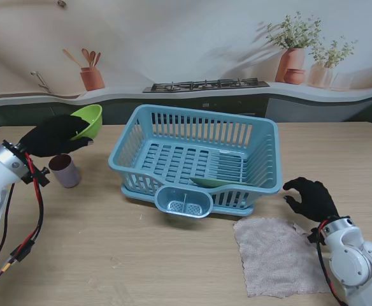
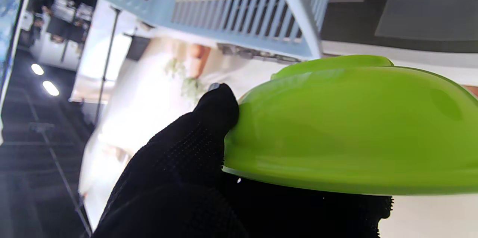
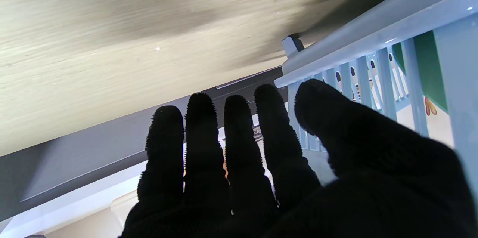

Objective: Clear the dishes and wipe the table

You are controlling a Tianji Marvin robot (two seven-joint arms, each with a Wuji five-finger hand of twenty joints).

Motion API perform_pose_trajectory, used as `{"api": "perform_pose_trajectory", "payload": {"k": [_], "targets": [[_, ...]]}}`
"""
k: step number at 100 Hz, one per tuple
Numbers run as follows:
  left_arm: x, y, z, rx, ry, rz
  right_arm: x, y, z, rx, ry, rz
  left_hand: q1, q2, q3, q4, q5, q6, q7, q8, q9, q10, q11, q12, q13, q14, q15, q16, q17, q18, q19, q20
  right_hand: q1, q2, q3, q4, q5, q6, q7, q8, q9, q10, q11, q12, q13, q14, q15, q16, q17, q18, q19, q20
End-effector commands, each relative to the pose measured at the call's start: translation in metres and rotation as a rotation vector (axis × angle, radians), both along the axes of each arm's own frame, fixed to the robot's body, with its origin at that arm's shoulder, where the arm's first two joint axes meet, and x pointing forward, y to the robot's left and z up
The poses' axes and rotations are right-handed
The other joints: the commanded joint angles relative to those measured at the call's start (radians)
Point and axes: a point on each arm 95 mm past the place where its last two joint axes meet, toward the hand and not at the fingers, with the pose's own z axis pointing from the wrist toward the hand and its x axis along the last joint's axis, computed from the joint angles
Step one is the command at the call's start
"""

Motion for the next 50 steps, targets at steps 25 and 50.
{"api": "perform_pose_trajectory", "payload": {"k": [25, 50], "targets": [[0.015, -0.047, 0.027, 0.004, 0.026, -0.092, -0.002, 0.0, -0.001, -0.001, 0.002, 0.006, 0.134, 0.078, 0.134, 0.018, 0.059, -0.193, 0.041, 0.019, 0.014, 0.018, 0.02, 0.015, 0.026, 0.049, 0.027, 0.022, 0.093, -0.033, 0.128, -0.005, -0.027, -0.015, 0.027, 0.035, 0.008, 0.014, -0.006, 0.004, -0.012, 0.001, -0.007, -0.01, -0.029, -0.014, -0.018, -0.006, -0.016, -0.018, -0.02, 0.003], [0.027, -0.089, 0.037, -0.003, 0.099, -0.153, -0.002, 0.0, 0.0, 0.011, 0.002, 0.006, 0.135, 0.077, 0.133, 0.019, 0.06, -0.193, 0.039, 0.021, 0.015, 0.017, 0.02, 0.014, 0.025, 0.049, 0.027, 0.021, 0.093, -0.034, 0.13, -0.008, -0.028, -0.015, 0.027, 0.035, 0.009, 0.013, -0.007, 0.005, -0.011, 0.0, -0.008, -0.01, -0.029, -0.014, -0.019, -0.006, -0.018, -0.019, -0.022, 0.003]]}}
